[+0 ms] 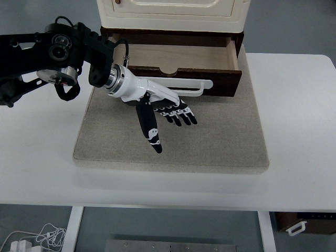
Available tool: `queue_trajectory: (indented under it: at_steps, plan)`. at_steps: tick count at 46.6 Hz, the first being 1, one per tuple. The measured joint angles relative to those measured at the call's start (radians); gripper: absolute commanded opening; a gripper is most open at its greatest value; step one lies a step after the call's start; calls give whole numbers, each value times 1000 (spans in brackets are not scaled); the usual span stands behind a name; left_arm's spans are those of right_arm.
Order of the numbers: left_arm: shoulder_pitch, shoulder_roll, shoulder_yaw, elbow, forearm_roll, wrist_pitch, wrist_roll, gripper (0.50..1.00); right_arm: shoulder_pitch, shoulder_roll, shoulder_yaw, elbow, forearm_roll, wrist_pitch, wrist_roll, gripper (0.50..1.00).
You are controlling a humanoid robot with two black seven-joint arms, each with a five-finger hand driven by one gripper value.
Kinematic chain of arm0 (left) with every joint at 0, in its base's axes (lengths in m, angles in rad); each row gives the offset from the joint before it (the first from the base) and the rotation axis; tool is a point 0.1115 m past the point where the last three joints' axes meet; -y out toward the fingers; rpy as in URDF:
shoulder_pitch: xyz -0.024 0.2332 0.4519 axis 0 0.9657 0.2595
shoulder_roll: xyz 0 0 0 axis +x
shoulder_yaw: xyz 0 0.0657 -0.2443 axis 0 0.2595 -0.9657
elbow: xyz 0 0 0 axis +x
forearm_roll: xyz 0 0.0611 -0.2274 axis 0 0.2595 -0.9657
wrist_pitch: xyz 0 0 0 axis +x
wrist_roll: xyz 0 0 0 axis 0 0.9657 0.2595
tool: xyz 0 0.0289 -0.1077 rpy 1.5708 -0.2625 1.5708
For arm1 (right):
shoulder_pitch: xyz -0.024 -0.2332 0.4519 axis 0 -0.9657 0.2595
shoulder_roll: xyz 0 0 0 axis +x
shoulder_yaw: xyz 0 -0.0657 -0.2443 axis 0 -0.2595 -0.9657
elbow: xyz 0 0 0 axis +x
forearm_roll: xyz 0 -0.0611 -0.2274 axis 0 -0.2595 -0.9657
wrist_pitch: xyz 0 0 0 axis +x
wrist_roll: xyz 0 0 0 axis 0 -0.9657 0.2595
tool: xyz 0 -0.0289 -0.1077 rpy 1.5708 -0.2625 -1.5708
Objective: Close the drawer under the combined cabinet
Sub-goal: 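Move the left hand over the drawer front, palm facing the cabinet, then push the brown drawer front toward the cabinet with the left hand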
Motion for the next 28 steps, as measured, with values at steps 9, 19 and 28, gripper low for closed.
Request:
queue_trajectory:
  at_steps: [9, 19, 28]
  plan:
    - [-5, 0, 1, 21, 1, 0, 8, 1000, 0, 0, 0, 0, 0, 0, 0, 952]
    - [-14, 0, 1, 57, 2, 0, 14, 1000, 0, 0, 0, 0, 0, 0, 0, 952]
    - [-14, 0, -1, 84, 2, 4, 14, 1000, 0, 0, 0, 0, 0, 0, 0, 952]
